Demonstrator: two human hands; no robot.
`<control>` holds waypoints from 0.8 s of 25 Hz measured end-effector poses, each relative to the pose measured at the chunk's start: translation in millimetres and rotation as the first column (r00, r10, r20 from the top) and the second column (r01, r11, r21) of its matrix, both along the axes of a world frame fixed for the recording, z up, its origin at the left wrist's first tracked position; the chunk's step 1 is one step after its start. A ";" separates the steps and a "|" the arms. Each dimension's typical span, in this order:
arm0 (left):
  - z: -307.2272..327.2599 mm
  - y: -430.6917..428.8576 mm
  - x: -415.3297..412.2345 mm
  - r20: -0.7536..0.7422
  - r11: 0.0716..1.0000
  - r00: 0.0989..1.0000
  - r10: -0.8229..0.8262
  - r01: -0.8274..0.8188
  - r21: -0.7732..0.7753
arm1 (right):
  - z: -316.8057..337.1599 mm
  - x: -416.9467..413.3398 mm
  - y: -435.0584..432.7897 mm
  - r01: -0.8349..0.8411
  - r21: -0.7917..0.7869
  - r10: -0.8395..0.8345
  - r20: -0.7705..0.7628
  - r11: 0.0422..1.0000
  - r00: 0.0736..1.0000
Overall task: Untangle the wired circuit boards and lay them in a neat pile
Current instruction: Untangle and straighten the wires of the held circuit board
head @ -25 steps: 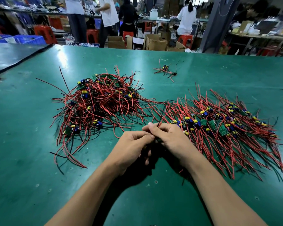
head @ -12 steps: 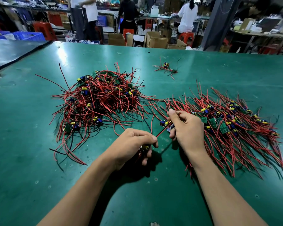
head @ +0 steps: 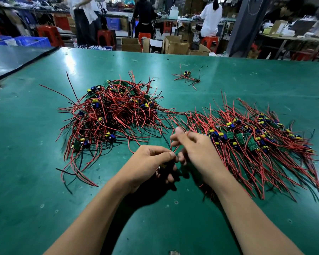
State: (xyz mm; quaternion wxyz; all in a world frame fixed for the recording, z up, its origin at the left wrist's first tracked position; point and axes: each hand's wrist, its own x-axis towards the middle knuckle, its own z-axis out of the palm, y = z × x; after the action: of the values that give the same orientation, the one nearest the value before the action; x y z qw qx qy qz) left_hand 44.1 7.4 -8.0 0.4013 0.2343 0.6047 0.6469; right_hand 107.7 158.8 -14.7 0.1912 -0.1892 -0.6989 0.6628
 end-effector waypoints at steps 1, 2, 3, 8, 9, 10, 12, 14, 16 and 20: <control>0.0 0.4 0.7 0.000 1.000 1.000 0.007 -0.007 0.009 | -0.1 0.6 -3.7 -0.051 0.019 0.050 0.039 0.999 0.998; 0.1 1.0 1.1 0.001 1.000 1.000 0.013 -0.013 0.012 | 0.7 0.6 -5.4 -0.067 0.037 0.064 0.075 0.997 0.995; 0.6 0.7 1.3 0.006 1.000 1.000 0.017 -0.017 0.010 | 2.1 0.6 -5.3 -0.053 0.049 0.048 0.097 0.997 0.994; 5.1 -4.3 -0.8 0.049 0.998 0.998 -0.047 0.048 -0.027 | 11.2 -0.2 6.6 0.154 -0.069 -0.150 0.061 0.986 0.987; 5.8 -5.1 -1.0 0.043 0.997 0.997 -0.062 0.064 -0.038 | 13.3 0.5 9.5 0.181 -0.156 -0.178 0.037 0.971 0.983; 6.3 -5.5 -1.0 0.030 0.996 0.997 -0.075 0.077 -0.047 | 15.6 1.4 12.5 0.188 -0.244 -0.190 0.014 0.951 0.982; 8.3 -6.3 -1.1 -0.002 0.993 0.995 -0.101 0.101 -0.061 | 22.0 4.4 15.3 0.142 -0.402 -0.162 -0.015 0.905 0.987; 9.3 -6.5 -1.0 -0.024 0.988 0.990 -0.142 0.140 -0.069 | 27.2 6.3 16.4 0.072 -0.532 -0.104 -0.031 0.844 0.994; 9.6 -7.0 -1.2 -0.024 0.983 0.986 -0.167 0.165 -0.076 | 30.3 8.2 17.6 0.015 -0.593 -0.046 -0.038 0.805 0.998; 10.7 -6.9 -0.4 0.028 0.986 0.989 -0.148 0.150 -0.067 | 29.9 11.1 18.6 -0.024 -0.584 -0.011 -0.056 0.811 0.998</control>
State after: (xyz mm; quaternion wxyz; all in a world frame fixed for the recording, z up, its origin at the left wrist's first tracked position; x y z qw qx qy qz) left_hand 43.7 0.5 2.7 0.4634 0.2575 0.6029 0.5962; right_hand 118.8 177.5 15.2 0.1412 -0.2176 -0.4564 0.8511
